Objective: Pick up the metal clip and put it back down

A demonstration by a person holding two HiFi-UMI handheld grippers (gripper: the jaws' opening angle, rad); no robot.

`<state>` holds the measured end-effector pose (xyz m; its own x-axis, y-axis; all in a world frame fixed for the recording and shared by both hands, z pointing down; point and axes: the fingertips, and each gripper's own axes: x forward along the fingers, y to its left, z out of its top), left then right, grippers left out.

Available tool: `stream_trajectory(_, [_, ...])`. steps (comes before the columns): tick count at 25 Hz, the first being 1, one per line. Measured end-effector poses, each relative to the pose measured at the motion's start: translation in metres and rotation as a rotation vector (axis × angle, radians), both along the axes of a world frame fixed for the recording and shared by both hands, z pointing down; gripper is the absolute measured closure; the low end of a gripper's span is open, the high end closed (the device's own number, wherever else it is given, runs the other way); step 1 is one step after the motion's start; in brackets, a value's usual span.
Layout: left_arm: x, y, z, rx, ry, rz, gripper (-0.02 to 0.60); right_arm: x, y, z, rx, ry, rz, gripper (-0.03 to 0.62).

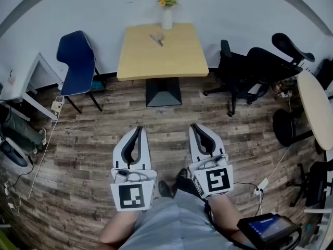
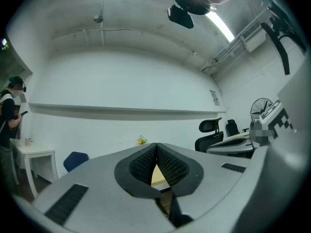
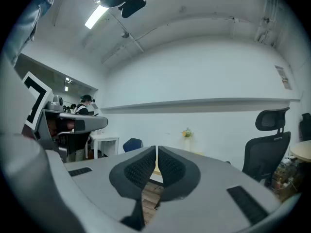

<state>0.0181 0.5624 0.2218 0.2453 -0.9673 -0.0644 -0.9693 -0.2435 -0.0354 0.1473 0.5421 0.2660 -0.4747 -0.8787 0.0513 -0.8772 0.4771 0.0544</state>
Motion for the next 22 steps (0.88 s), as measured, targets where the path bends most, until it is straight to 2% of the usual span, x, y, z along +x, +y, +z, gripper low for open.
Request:
stream_trajectory(14, [-0.011, -0.002, 0.010, -0.023, 0.014, 0.000, 0.563, -0.002, -0.006, 0.007, -0.023, -0.019, 0.021, 0.540])
stream_trajectory(22, [-0.018, -0.048, 0.033, -0.071, 0.005, -0.002, 0.563, 0.005, -0.058, 0.024, -0.051, -0.016, 0.068, 0.540])
